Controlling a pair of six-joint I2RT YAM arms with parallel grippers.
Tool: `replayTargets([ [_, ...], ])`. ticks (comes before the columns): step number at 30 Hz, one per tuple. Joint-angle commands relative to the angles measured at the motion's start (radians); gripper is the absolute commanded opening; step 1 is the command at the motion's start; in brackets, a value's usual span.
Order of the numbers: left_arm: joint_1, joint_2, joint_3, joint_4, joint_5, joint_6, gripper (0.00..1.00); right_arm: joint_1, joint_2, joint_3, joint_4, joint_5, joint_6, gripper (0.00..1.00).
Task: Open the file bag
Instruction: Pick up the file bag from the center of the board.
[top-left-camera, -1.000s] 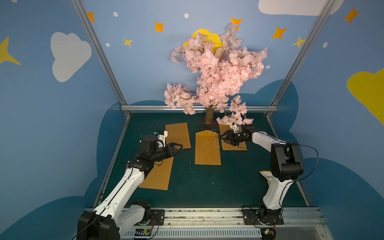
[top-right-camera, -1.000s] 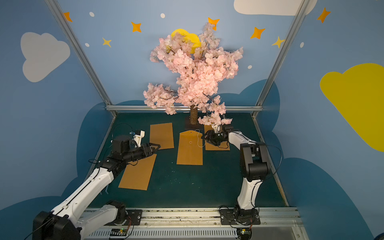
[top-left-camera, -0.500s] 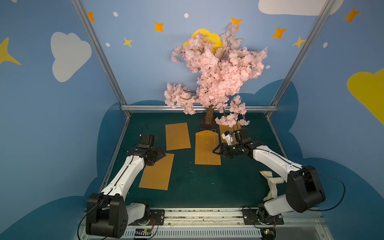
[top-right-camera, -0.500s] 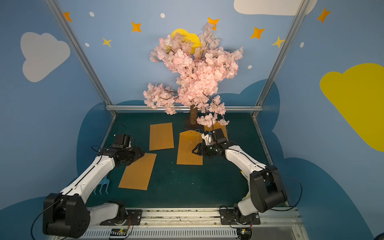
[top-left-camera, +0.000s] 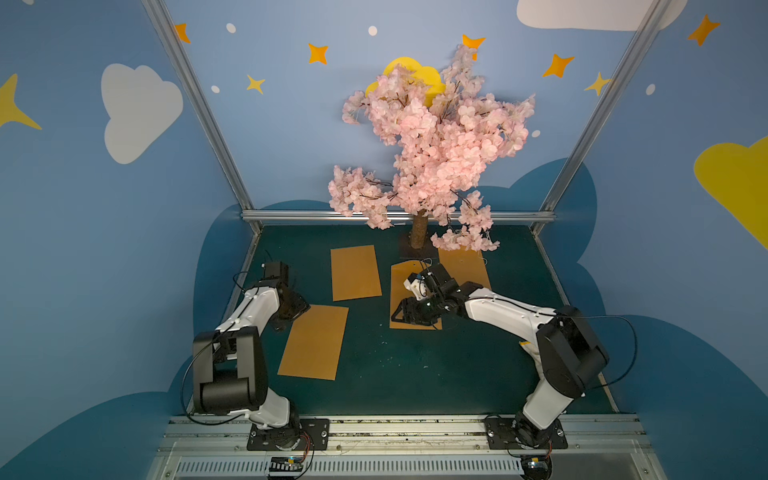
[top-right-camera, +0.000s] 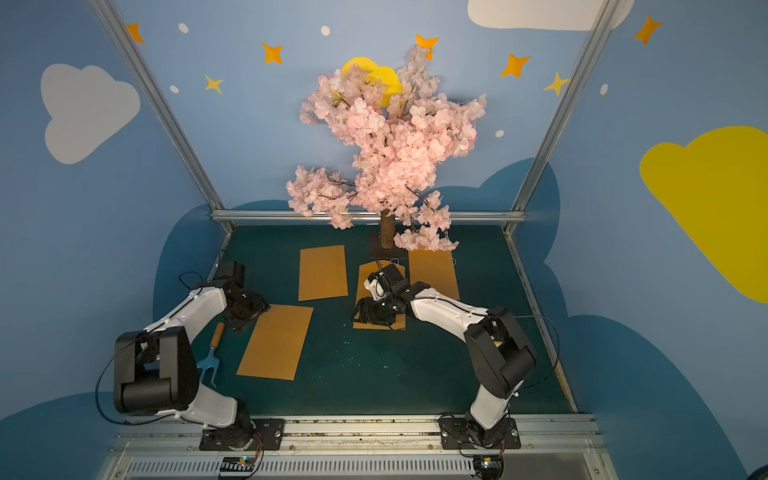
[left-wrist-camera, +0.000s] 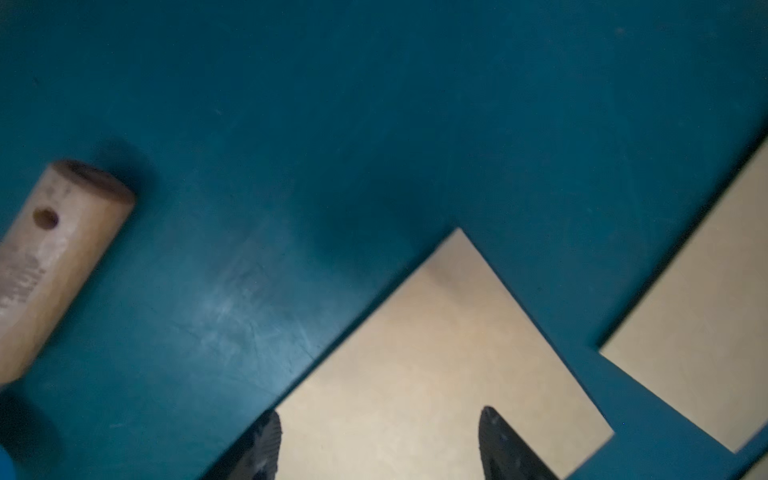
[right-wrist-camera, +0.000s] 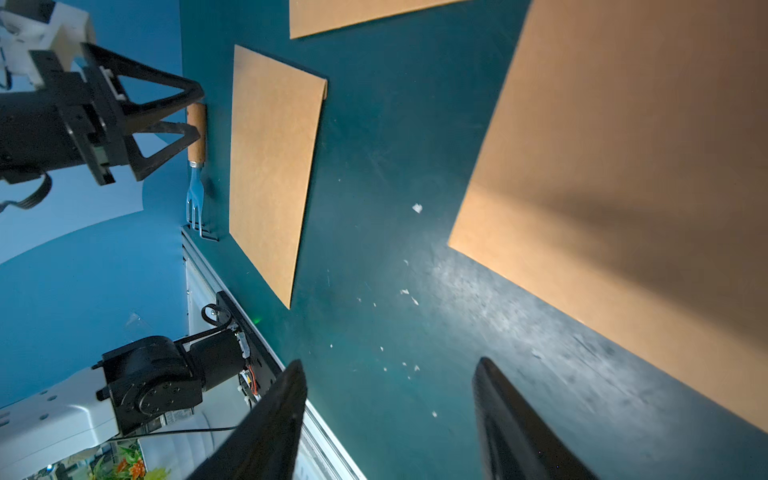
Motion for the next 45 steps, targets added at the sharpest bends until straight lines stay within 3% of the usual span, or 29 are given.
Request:
replayTargets([
  [1,0.034,0.045,-0.001,0.013,0.038,0.021,0.76,0.036,0.067,0.098,0.013,-0.030,0.009,0.64],
  [16,0.034,0.123,-0.072,0.129,0.148,0.016,0.76,0.143,0.325,0.305,0.093,-0.013,0.150,0.63],
  [27,0.008,0.132,-0.153,0.194,0.186,0.000,0.75,0.179,0.444,0.435,0.027,0.033,0.164,0.63],
  [45,-0.012,0.118,-0.147,0.198,0.220,0.001,0.74,0.205,0.630,0.598,0.041,-0.034,0.204,0.63],
])
